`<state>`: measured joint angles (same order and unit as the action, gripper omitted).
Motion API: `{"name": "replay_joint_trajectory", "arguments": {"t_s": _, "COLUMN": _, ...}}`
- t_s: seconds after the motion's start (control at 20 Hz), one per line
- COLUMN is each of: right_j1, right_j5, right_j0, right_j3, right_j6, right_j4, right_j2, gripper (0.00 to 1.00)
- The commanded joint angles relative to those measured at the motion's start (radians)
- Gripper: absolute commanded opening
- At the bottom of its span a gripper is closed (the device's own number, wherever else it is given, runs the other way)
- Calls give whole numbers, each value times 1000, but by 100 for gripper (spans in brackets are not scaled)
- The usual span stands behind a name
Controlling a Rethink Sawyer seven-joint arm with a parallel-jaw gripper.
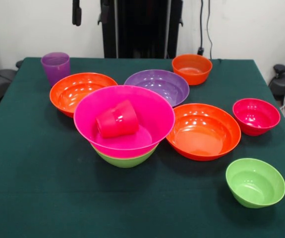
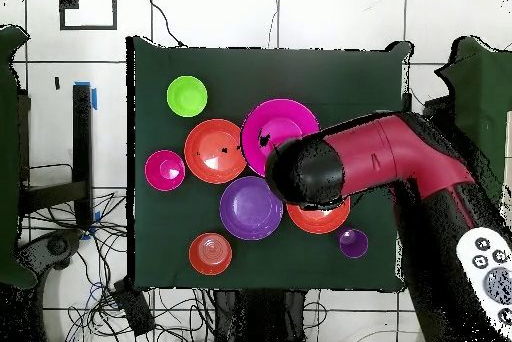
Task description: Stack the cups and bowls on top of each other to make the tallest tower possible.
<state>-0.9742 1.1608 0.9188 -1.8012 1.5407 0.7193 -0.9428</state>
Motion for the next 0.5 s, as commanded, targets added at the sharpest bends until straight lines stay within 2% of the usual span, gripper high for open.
{"name": "replay_joint_trajectory", "arguments": {"t_s": 0.05, "right_j1": 91, "right_j5": 43, "right_j0": -56, "right_j3": 2, "right_j6": -291, "right_j4": -15, "right_j2": -36, "gripper": 100}}
{"name": "replay_joint_trajectory", "arguments": {"t_s": 0.35, "right_j1": 153, "right_j5": -27, "right_j0": -93, "right_j3": -11, "right_j6": -237, "right_j4": -32, "right_j2": -49, "gripper": 100}}
{"name": "replay_joint_trajectory", "arguments": {"t_s": 0.5, "right_j1": 164, "right_j5": -95, "right_j0": -97, "right_j3": -30, "right_j6": -204, "right_j4": -3, "right_j2": -50, "gripper": 100}}
